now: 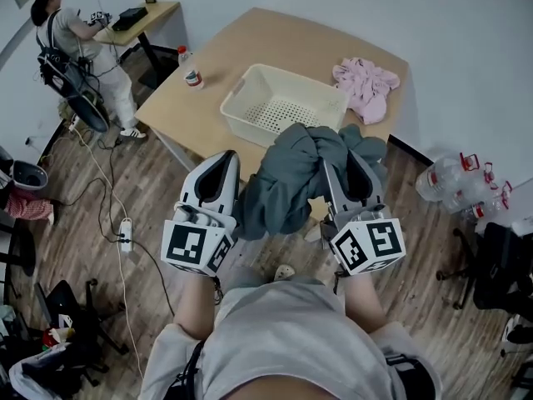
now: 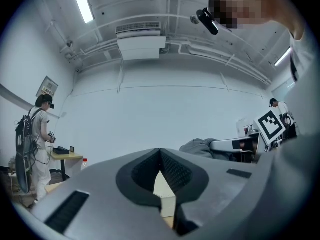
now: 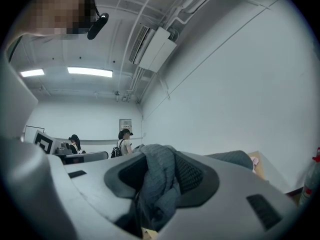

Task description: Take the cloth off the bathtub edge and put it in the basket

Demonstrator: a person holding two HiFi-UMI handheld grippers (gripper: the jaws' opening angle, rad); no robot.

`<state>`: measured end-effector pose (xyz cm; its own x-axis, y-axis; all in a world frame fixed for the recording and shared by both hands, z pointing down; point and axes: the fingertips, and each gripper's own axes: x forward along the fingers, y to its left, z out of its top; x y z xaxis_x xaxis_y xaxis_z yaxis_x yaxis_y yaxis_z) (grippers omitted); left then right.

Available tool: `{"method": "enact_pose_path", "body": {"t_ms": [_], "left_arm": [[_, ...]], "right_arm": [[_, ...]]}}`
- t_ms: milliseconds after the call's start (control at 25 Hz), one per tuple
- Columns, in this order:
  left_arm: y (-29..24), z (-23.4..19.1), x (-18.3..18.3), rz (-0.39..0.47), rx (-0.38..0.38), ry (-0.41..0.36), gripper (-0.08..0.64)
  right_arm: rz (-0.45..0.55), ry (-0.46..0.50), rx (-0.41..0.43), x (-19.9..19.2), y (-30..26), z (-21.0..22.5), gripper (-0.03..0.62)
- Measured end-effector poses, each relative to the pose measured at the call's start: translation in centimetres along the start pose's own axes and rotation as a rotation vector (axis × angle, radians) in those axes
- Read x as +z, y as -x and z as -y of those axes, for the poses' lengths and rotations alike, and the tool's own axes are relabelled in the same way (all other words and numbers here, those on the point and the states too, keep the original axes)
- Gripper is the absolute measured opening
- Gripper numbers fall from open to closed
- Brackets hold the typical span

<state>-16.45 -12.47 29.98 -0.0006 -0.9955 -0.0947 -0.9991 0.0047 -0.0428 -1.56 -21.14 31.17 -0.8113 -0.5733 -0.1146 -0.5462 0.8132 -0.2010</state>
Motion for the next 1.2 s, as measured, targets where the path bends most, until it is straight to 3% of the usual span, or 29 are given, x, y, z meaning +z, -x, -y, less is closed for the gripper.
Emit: {"method": "enact_pose_path", "body": {"t_ms": [520,1200], "left_arm": [[-5.2,-4.1,-1.6,0.002,-0.085,0.036,0.014],[-15.3,-14.6,-1.9,0.003,-0.304,0.037,0.014]], "right_arm": [[-0.002,0.021,-0.073,-0.7,-4.8,0.9,0.16],[0.077,0.02,-0.3,-0.1,-15.6,1.2,0.16]]}}
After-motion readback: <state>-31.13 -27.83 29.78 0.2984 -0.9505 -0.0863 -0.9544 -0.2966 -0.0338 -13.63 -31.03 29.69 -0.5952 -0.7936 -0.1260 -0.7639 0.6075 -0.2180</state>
